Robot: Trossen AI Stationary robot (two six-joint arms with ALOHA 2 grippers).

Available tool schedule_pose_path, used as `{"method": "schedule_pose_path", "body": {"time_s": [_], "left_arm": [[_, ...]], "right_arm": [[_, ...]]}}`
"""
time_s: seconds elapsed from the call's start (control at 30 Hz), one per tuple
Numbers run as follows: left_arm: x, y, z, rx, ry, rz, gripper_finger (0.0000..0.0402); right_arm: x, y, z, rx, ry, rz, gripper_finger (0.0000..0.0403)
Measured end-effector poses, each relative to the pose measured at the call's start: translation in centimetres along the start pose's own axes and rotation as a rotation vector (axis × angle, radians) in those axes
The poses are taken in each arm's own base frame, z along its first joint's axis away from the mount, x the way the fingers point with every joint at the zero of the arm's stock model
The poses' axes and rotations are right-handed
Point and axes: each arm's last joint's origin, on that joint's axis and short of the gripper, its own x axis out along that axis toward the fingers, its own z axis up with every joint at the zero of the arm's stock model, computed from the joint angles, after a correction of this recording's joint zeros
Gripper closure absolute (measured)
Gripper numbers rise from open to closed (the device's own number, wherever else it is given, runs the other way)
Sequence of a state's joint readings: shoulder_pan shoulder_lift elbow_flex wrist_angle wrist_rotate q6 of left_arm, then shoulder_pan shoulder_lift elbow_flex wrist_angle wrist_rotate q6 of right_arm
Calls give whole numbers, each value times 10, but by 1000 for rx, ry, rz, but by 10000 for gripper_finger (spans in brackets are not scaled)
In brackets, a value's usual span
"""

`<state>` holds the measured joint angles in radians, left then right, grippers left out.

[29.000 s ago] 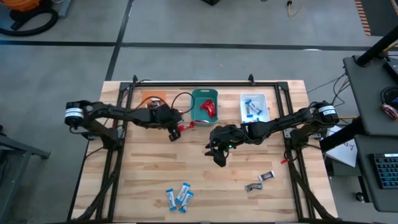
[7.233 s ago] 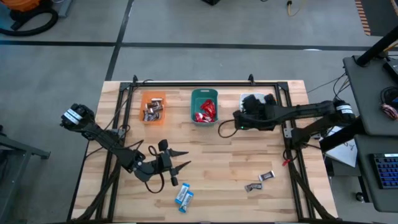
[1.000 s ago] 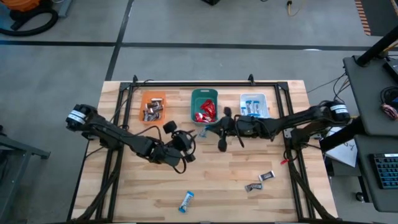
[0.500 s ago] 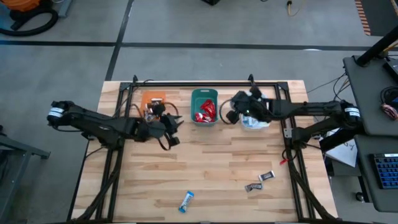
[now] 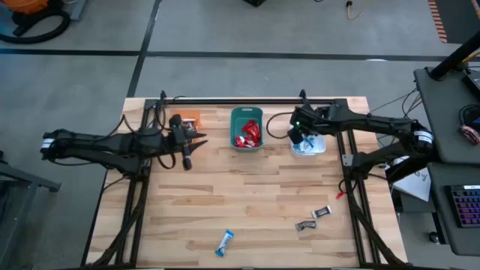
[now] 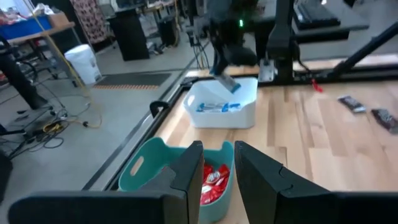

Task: Organize candy in baskets
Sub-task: Put the white chocolate bar into the white bin, then put the black chocolate bar into the orange bin

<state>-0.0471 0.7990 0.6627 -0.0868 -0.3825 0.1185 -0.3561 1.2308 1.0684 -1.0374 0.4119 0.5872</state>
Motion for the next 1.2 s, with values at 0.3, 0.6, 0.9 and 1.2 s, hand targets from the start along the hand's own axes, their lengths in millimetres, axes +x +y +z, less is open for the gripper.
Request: {"method": "schedule_pose_path", "body": {"time_s": [0.3,0.6,0.9,1.2], "left_arm": [[-5,1,-8,-59,-21,2,326],[2,-3,-12,-91,25,-2,326],[14,-9,-26,-204,141,0,326],[29,-17,-35,-219,212,4,326]], "right_arm": [[20,6,-1,-19,65,-45,346],[13,6,4,-21,54,-26,290],[-22,24,6,-116,153,377,293],[-48,66,-42,-373,311,621,294]]}}
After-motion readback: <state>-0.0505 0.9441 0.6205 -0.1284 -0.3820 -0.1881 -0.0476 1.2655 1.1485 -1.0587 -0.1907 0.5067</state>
